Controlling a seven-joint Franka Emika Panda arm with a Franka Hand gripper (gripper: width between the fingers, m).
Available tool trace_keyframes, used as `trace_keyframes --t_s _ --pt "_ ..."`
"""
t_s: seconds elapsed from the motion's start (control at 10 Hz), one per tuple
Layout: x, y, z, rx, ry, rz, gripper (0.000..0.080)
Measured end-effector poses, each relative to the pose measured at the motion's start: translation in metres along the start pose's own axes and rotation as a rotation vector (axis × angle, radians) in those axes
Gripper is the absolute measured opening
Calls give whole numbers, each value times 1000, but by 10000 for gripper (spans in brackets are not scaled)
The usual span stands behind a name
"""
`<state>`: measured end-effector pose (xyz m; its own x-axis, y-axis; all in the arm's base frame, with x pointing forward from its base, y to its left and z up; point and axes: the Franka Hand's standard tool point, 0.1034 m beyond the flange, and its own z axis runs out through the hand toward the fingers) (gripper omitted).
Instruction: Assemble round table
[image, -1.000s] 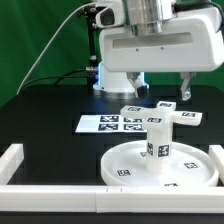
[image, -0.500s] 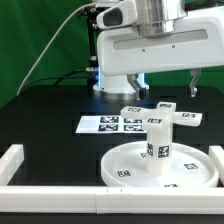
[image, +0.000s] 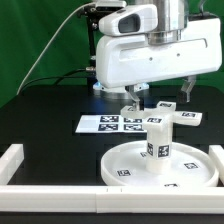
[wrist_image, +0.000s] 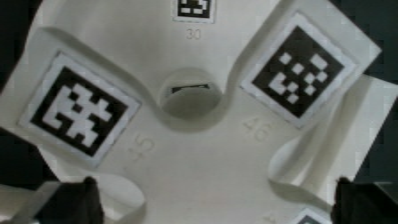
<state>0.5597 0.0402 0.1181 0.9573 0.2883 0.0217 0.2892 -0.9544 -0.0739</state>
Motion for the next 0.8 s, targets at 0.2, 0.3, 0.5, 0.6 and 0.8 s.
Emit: trace_keyframes --t_s 0.2,0.3,0.5,0.6,0.8 --pt "0 0 8 -7 20 1 649" --pt "3 3 12 -15 38 -4 649" --pt "1 3 21 -15 32 -7 649" --pt "1 3 21 -15 32 -7 649" --pt "1 3 21 -15 32 8 619"
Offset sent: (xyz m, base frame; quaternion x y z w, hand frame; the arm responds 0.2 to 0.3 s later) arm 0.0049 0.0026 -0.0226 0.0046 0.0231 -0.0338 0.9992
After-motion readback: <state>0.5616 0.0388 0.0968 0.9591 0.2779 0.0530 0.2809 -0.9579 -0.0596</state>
